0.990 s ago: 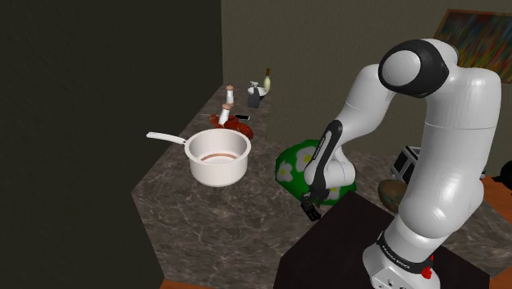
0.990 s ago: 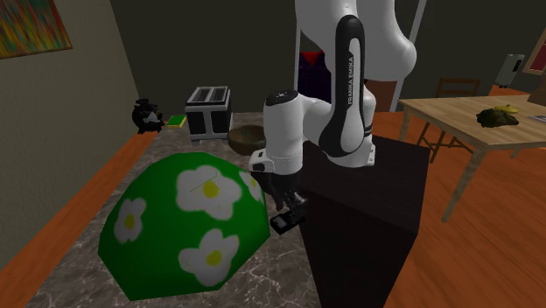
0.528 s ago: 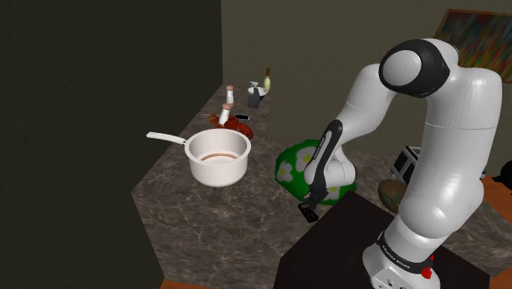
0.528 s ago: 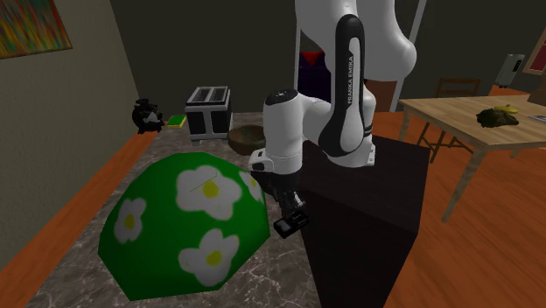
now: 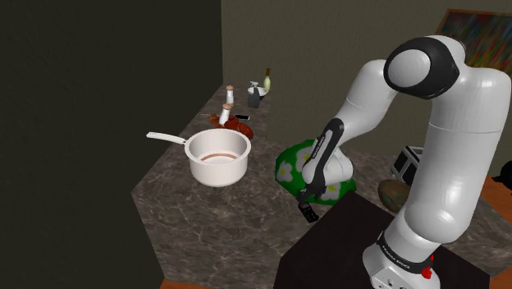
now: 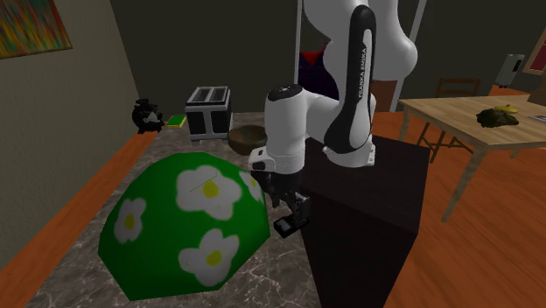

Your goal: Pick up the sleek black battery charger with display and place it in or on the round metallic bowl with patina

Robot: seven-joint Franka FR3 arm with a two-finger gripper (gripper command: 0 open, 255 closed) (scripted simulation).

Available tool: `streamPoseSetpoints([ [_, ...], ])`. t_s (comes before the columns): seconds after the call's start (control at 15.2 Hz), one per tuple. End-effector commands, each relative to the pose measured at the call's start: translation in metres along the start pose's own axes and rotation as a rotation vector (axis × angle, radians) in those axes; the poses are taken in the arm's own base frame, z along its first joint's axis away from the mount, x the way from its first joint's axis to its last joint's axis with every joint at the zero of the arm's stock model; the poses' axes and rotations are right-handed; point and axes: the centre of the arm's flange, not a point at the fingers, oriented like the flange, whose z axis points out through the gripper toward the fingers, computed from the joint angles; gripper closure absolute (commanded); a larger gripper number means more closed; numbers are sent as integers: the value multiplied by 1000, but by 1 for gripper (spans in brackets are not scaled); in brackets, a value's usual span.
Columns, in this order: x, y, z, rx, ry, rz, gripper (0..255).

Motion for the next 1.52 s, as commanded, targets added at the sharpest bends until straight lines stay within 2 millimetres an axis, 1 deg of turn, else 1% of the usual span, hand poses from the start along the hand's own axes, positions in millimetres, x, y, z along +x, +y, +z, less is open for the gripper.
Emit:
streamPoseSetpoints([
  [0.0,4,-6,0,-6,5,-12,0],
  [0.46,4,-5,35,-6,5,-12,0],
  [0.92,4,-5,35,-6,5,-12,0],
  [0.99,4,-5,35,-6,5,-12,255],
  [1.45,4,-5,35,-6,5,-12,255],
])
